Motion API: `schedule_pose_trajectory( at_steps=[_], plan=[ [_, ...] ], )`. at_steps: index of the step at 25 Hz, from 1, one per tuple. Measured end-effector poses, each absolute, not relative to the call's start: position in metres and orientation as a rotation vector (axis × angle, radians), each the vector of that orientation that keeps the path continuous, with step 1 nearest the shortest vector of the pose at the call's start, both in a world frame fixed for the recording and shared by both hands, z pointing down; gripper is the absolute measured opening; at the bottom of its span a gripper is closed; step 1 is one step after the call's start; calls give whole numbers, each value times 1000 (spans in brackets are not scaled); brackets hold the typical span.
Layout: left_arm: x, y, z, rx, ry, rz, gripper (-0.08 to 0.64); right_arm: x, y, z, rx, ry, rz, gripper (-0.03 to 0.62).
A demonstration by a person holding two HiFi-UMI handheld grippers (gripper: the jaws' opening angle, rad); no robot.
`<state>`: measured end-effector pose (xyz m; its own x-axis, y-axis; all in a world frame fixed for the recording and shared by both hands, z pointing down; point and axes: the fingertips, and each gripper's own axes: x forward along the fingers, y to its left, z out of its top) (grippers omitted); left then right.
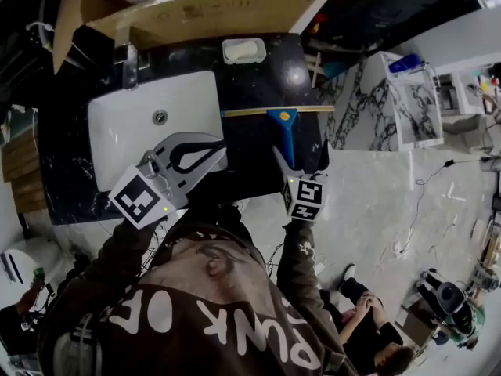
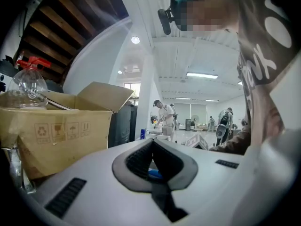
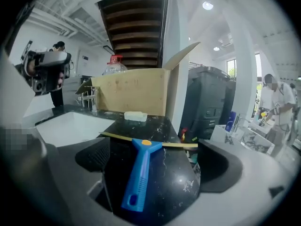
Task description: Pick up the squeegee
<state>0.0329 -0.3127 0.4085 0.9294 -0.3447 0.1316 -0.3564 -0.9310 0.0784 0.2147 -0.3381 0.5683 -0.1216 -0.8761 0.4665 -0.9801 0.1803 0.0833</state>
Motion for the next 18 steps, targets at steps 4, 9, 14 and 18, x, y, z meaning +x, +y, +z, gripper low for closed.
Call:
schedule_pose_trajectory(
  at_steps=[4,9,14,18],
  plan=[
    [44,-318,407,2985,-556,195,3,219,-350,595,1702,-1995,388,548],
    [58,-326,409,2977,-552,204,3,216,-359,616,1640,-1974,449,534],
    [66,-328,413,2968,-534,210,3,210,-365,628,1599,-1956,480,486],
    [65,-331,413,2961,-541,205,3,207,-365,636,1584,-1930,515,396]
  ],
)
